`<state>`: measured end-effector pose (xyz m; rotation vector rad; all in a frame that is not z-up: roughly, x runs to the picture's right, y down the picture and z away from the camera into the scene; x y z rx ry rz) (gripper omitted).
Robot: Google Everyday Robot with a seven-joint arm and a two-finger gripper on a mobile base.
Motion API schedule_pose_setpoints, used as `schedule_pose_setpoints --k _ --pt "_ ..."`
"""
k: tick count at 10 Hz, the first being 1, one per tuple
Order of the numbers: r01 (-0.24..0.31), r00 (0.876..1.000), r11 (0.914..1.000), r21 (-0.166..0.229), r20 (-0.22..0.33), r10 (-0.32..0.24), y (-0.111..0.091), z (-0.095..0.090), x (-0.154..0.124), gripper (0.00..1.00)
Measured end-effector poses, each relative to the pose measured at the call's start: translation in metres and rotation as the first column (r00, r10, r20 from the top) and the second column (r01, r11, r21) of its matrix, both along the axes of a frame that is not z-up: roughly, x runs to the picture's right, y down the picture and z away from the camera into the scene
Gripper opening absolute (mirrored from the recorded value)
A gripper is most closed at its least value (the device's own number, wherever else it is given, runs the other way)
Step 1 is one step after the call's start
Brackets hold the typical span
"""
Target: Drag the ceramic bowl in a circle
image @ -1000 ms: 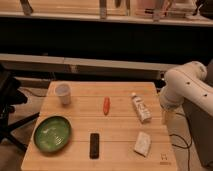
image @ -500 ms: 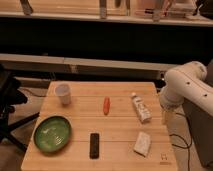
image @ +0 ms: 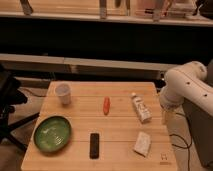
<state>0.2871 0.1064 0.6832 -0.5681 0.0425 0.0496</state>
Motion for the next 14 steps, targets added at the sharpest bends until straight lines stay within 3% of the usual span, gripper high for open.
schedule_pose_setpoints --k 4,7,9,11,14 --pt "0.024 1.000 0.9997 0.004 0.002 -0.024 -0.001 -0.001 -0.005 0.80" --pt "0.092 0.995 0.9956 0.018 0.023 -0.092 -0.007 -0.003 -0.050 0.80" --pt "0.135 0.990 0.9904 0.027 0.033 -0.136 -0.010 -0.003 -0.071 0.80" --pt "0.195 0.980 0.9801 0.038 0.043 -0.197 -0.012 -0.006 -0.079 0.80" --pt "0.237 0.969 0.9703 0.049 0.059 -0.240 -0.013 -0.008 -0.097 0.80"
